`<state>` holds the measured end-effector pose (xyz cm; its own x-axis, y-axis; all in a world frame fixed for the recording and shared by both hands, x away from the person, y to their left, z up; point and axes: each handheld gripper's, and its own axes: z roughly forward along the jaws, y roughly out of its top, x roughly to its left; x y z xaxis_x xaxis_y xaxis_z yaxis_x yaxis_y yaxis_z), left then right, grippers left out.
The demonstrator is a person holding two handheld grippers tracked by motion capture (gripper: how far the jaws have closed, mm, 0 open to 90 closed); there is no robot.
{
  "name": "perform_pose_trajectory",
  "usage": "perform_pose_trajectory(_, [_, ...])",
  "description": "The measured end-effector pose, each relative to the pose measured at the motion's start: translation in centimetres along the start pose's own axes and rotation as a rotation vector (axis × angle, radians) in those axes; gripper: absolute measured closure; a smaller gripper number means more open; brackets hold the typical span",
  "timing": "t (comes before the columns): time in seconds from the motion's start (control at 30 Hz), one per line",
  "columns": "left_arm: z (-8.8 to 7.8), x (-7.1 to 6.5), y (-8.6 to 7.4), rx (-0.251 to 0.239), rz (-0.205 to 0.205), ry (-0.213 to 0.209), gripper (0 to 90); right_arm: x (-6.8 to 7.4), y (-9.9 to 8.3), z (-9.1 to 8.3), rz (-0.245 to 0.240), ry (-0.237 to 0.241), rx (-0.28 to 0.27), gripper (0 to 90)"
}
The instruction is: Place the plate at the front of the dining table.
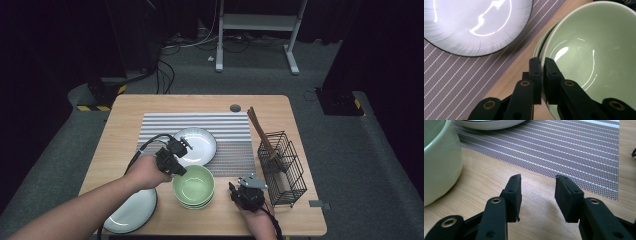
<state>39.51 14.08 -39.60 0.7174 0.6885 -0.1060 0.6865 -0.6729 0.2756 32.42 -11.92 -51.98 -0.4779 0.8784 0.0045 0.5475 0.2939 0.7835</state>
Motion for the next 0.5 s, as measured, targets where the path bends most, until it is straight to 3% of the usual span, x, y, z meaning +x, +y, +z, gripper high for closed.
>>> perform_pose_trajectory(0.5, [-0.5, 0.43, 0.1, 0.009, -0.045, -0.041, 85.3, -0.01, 0.01, -0.02, 0.003, 0.001, 0.0, 56.4])
